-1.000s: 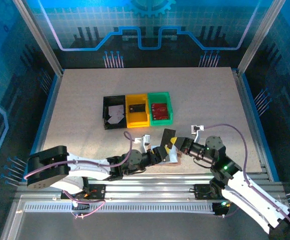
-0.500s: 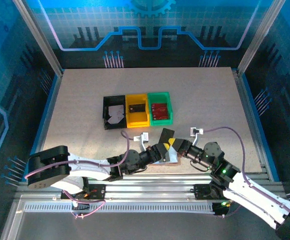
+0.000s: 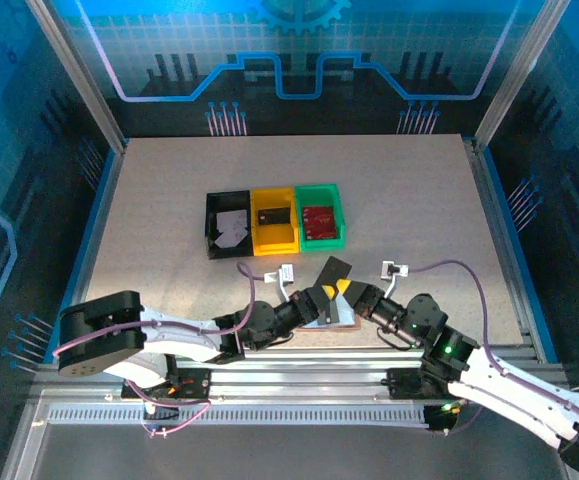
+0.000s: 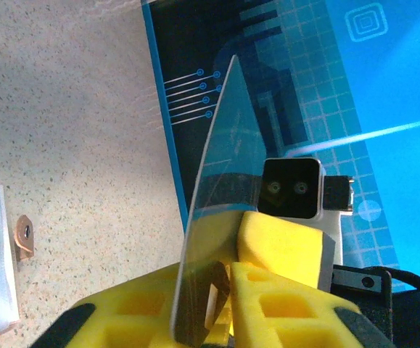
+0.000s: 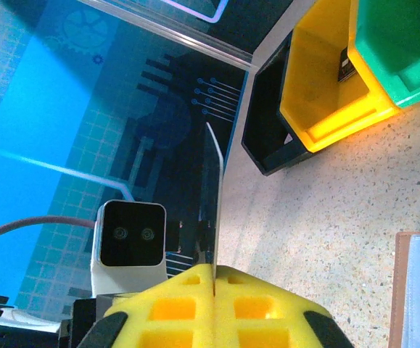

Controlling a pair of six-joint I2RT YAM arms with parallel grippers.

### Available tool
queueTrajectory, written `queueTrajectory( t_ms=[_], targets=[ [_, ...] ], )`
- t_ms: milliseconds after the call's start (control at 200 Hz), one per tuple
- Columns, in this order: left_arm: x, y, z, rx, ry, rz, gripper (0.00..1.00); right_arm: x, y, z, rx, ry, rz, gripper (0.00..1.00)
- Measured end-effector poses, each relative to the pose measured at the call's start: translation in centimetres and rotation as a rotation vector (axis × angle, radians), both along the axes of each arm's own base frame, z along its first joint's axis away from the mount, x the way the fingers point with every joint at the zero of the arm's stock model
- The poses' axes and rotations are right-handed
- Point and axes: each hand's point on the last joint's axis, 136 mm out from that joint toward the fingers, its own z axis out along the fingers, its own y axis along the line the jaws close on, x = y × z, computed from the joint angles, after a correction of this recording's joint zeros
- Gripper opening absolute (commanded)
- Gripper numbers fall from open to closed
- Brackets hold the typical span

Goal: Take the credit cards out of the card holder

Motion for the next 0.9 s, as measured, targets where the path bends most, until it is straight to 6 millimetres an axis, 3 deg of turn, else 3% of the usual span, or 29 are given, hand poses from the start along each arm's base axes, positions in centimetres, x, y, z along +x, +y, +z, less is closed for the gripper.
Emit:
queueTrajectory(
  t_ms=[155, 210, 315, 375, 525, 665, 800, 900],
  targets=[
    [-0.1, 0.0, 0.1, 0.004, -0.011, -0.001, 0.06, -0.1, -0.1, -0.4, 0.005, 0.01, -0.016, 0.0],
    [-0.1, 0.0, 0.3, 0.001, -0.014, -0.002, 0.0, -0.1, -0.2, -0.3, 0.009, 0.011, -0.019, 0.04],
    [-0.3, 0.1, 0.5, -0.004, -0.019, -0.007, 0.0, -0.3, -0.2, -0.2, 0.013, 0.007, -0.017, 0.1],
    [-0.5, 0.1, 0.7, -0.002, -0.019, -0.015, 0.0, -0.4, -0.3, -0.3, 0.007, 0.01, -0.013, 0.19],
    [-0.3, 1.4, 1.4, 0.016, -0.012, 0.006, 0.0, -0.9, -1.1, -1.3, -0.096, 0.013, -0.017, 0.55],
    [0.7, 5.0, 3.0, 0.057, 0.004, 0.052, 0.0, -1.0, -2.8, -0.6, -0.218, -0.014, -0.05, 0.78],
    [2.0, 10.0, 3.8, 0.156, 0.014, 0.115, 0.0, -1.0, -4.5, 1.2, -0.331, -0.068, -0.083, 0.89],
    [3.5, 14.1, 3.6, 0.242, 0.034, 0.169, 0.0, -0.9, -5.3, 1.5, -0.432, -0.09, -0.09, 0.95]
  ],
)
